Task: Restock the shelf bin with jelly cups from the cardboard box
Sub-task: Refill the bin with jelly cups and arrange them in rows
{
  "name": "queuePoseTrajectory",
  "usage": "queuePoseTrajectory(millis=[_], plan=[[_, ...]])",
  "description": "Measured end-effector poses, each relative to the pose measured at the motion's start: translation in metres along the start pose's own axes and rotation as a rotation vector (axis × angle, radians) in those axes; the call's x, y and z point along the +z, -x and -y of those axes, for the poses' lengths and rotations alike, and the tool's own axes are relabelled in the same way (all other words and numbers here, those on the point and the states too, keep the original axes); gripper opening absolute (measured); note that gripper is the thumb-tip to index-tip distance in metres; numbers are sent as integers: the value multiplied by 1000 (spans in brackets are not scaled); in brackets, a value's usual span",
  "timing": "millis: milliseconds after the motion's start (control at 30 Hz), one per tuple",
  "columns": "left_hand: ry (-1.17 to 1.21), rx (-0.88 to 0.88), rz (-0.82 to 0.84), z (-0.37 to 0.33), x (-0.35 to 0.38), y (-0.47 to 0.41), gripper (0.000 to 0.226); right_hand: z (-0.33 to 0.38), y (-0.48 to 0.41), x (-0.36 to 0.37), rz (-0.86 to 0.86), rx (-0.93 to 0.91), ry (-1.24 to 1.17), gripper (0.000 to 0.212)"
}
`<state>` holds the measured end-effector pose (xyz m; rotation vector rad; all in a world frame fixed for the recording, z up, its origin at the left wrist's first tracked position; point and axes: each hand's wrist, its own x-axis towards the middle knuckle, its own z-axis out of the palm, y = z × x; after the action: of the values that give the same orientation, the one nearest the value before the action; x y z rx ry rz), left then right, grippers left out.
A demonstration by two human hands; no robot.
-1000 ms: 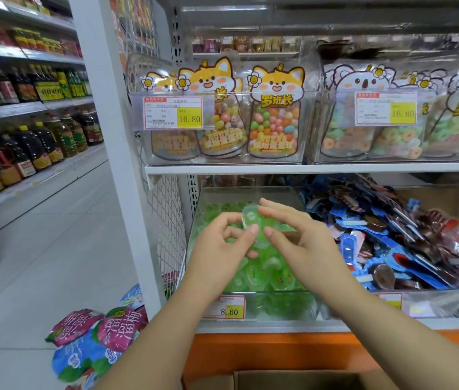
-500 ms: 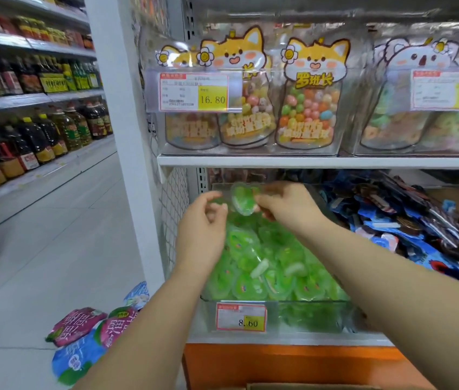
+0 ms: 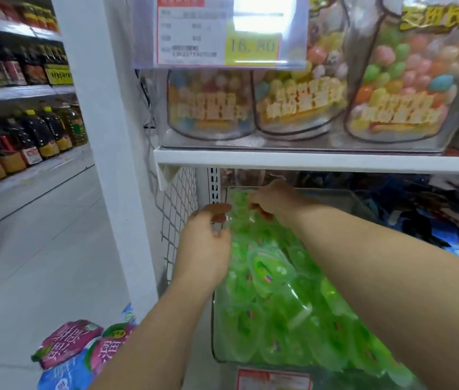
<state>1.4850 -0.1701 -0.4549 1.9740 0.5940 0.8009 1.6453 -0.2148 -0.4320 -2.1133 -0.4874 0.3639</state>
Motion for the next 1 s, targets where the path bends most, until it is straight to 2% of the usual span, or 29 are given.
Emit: queuePoseTrajectory(millis=[167,233,333,433,567,700,833,867,933,1000], plan=[[29,-40,23,2,-1,2,28,5,3,-1,70,59,71,24],[31,-41,28,2,-2,4,28,7,11,-10,56,-27,189,16],[29,-31,32,1,-3,4,28,12,38,-29,40,-257,433,10],[2,-19,26,0,-3,5,30,14,84,-47,193,-406,512,20],[-34,-13,4,-3,-3,8,32,5,134,-64,328,-379,542,31],[-25,-22,3,-6,-3,10,30,-2,131,-60,393,-296,648,35],[-29,-13,14,-5,-3,9,29,-4,120,-58,517,-233,423,6],[-47,-13,30,-5,-4,7,30,-4,117,-58,527,-217,350,6],[-98,-10,90,-6,-5,1,32,-6,106,-60,456,-192,197,10],[-224,30,141,-8,-3,-7,37,-9,89,-63,291,-160,48,17]])
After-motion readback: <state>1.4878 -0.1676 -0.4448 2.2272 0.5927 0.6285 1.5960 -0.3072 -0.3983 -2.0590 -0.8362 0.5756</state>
